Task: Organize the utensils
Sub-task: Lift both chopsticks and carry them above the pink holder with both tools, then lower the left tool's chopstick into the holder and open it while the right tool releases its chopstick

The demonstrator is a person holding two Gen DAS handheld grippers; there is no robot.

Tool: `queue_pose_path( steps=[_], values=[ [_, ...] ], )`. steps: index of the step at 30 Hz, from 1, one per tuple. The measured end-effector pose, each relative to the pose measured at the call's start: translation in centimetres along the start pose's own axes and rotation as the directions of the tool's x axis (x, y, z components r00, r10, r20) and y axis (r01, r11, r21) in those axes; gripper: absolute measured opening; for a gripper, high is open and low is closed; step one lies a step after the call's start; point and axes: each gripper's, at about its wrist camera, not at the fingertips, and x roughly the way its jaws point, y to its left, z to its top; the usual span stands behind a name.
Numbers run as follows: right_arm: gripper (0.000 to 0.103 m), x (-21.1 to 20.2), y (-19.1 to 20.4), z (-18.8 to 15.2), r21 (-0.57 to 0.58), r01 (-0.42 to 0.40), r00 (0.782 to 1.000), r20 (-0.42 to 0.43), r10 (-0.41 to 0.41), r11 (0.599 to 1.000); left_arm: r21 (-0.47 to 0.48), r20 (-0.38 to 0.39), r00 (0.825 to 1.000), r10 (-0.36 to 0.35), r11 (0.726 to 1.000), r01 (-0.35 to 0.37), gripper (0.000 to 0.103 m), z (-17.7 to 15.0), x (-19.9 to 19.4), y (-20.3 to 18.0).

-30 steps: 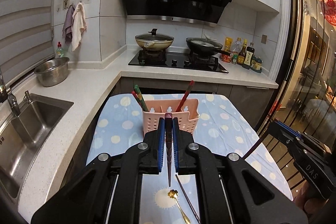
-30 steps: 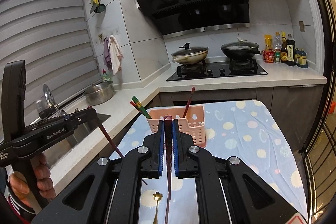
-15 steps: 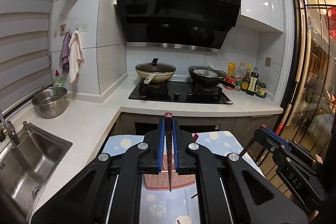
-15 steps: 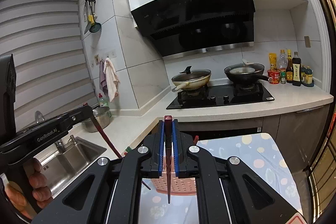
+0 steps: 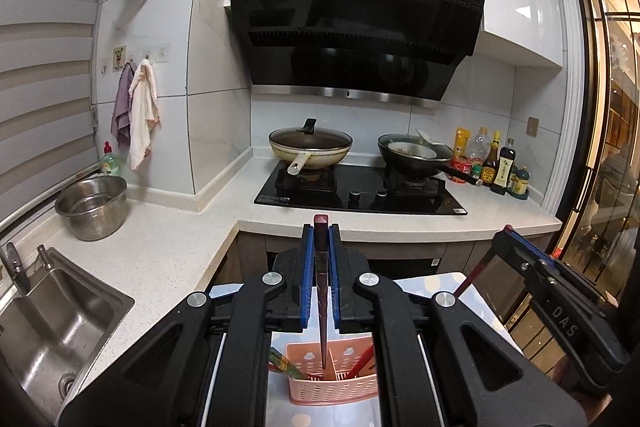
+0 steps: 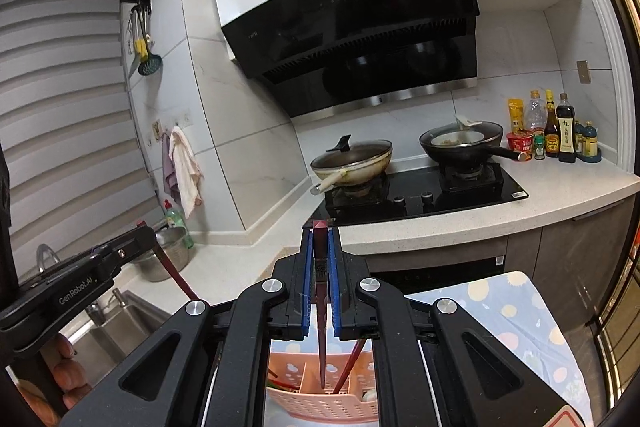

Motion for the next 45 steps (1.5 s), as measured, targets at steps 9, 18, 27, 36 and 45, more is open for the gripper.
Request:
queue_pose_path(
  steps=[9,18,27,36,45],
  values=[
    [0.007,3.9,0.0,-2.4,-0.02,0.016,0.997,-0.078,-0.018,1.0,0.003,-0.045,0.999,0.004,1.0,-0.004,0.007,-1.1,3.0,0.7],
    [0.007,6.4,0.5,-3.9,-0.043,0.021,0.991,-0.128,-0.026,0.999,0.004,-0.094,0.995,0.011,1.0,-0.011,0.007,-2.4,5.2,0.9],
    [0.007,7.5,0.5,-4.7,-0.056,0.023,0.987,-0.16,-0.032,0.998,0.007,-0.118,0.993,0.019,1.0,-0.019,0.007,-2.9,6.3,0.8],
    [0.007,7.9,0.6,-5.1,-0.068,0.022,0.983,-0.18,-0.033,0.997,0.006,-0.128,0.992,0.022,1.0,-0.021,0.007,-3.0,6.8,0.7],
    [0.011,7.8,0.7,-5.5,-0.081,0.028,0.98,-0.193,-0.043,0.996,0.001,-0.142,0.989,0.039,0.999,-0.039,0.008,-3.1,7.4,0.7]
  ],
)
